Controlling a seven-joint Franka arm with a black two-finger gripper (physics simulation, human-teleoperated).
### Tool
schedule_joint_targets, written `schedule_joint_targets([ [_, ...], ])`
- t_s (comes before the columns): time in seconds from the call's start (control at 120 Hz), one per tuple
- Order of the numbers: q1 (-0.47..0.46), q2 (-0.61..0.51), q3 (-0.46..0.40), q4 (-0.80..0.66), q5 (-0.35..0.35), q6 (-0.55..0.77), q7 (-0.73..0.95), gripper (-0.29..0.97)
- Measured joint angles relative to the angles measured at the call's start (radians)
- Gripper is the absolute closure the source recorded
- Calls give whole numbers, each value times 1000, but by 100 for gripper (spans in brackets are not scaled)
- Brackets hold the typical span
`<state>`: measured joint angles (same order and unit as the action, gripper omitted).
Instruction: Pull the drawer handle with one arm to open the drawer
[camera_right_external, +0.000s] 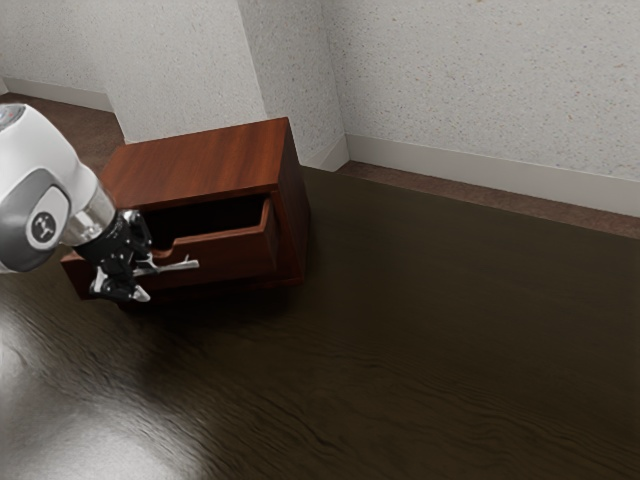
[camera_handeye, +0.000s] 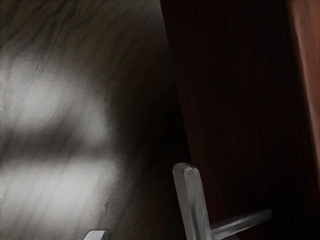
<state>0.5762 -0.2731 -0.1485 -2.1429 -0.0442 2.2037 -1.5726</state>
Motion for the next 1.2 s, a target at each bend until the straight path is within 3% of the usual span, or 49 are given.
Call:
schedule_joint_targets([
  [1.2,-5,-233,-29,-200,-59,0,-1,46],
])
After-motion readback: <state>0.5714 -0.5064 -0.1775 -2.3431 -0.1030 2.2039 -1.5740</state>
